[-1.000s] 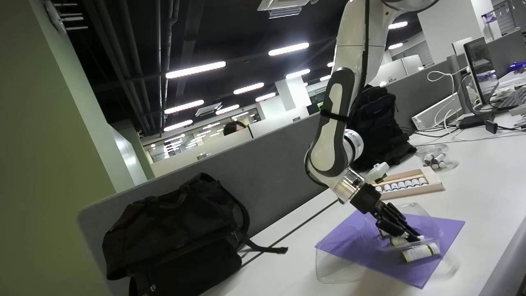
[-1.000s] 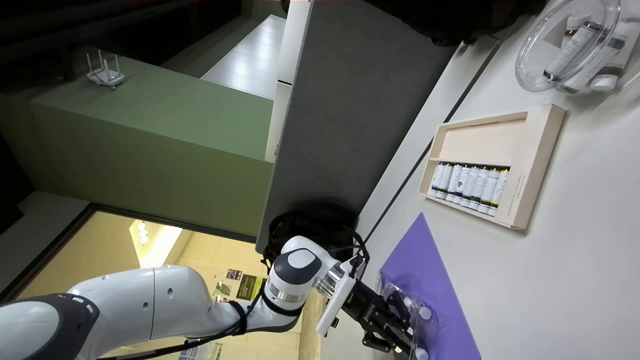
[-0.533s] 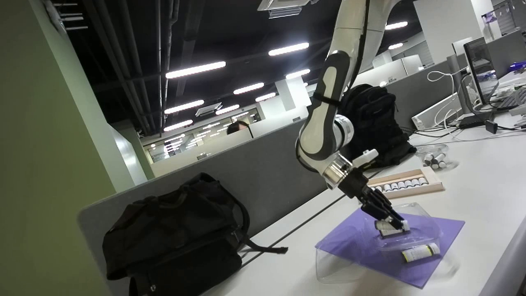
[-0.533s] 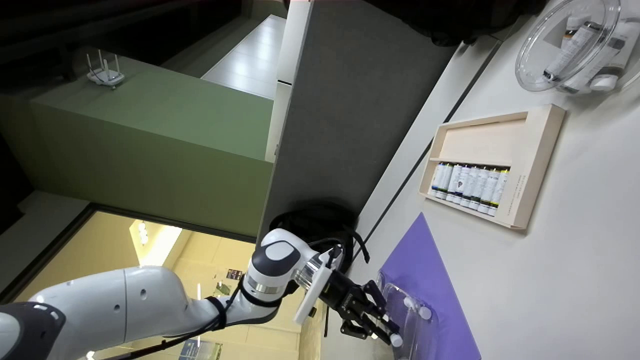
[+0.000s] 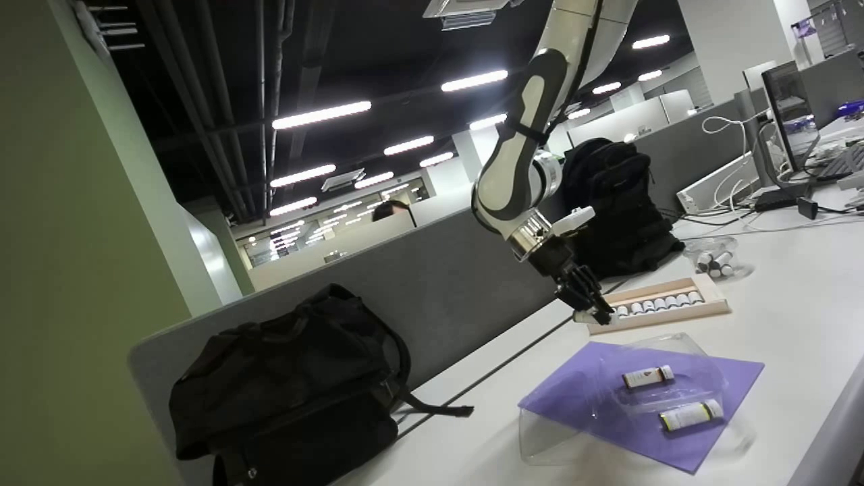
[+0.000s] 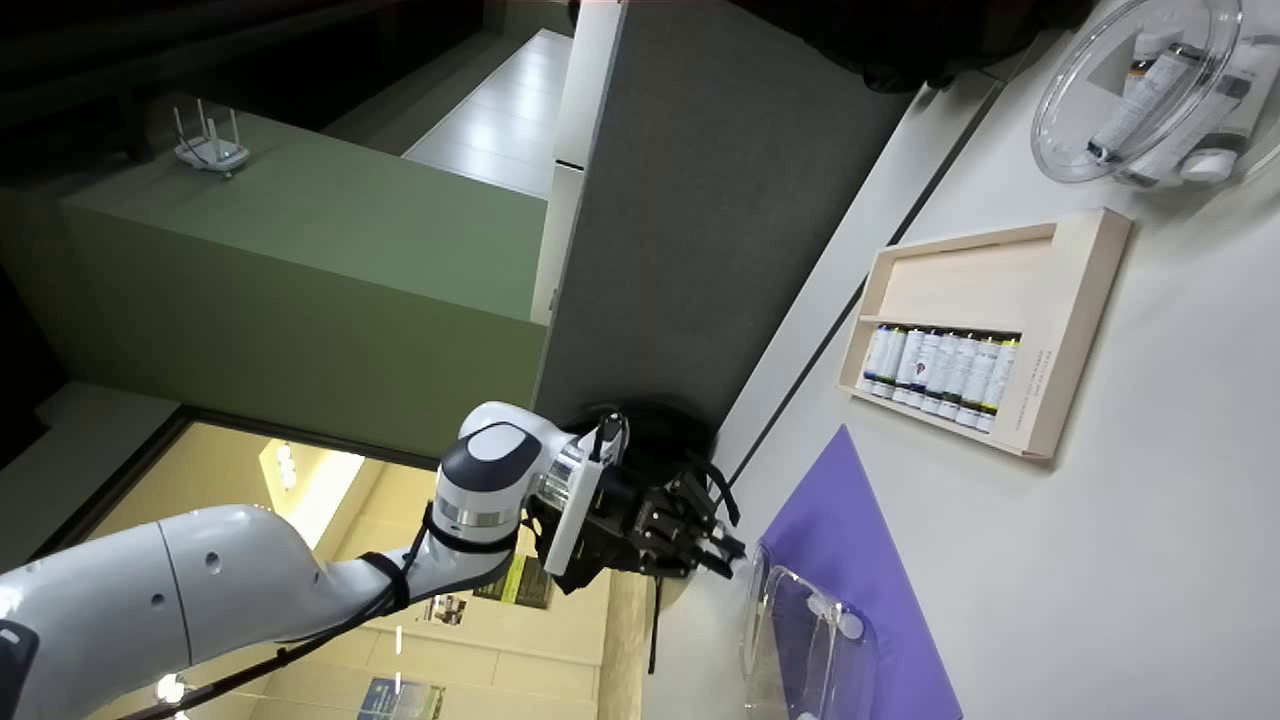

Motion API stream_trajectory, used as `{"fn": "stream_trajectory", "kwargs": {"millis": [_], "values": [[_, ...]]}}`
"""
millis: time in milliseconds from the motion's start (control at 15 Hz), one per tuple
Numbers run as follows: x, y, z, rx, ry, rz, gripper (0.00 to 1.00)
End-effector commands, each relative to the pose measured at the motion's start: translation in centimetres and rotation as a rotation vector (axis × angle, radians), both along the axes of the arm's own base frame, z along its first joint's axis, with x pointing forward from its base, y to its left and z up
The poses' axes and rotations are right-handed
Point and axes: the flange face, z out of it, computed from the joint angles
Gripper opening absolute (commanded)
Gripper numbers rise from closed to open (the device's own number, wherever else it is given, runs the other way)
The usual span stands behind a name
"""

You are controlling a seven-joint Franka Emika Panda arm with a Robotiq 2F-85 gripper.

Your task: Take one bottle out of the box and put it on the mat

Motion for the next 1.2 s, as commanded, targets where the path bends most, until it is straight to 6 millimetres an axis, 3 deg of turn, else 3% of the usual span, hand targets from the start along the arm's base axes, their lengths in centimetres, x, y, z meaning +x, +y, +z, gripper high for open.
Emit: {"fn": "stream_trajectory", "kwargs": {"millis": [0, 67, 133, 267, 467, 533, 1133], "values": [[5.2, -3.9, -0.2, -0.06, -0.063, -0.119, 0.07], [6.0, -4.8, -0.2, -0.07, -0.06, -0.169, 0.07], [3.6, -3.6, -0.2, -0.038, -0.053, -0.085, 0.27], [5.2, -5.3, -0.7, -0.047, -0.063, -0.124, 0.27], [5.6, -5.2, -1.0, -0.052, -0.061, -0.135, 0.27], [5.6, -5.0, -1.0, -0.053, -0.061, -0.134, 0.07], [9.0, -4.2, -4.9, 0.102, -0.036, -0.226, 0.07]]}}
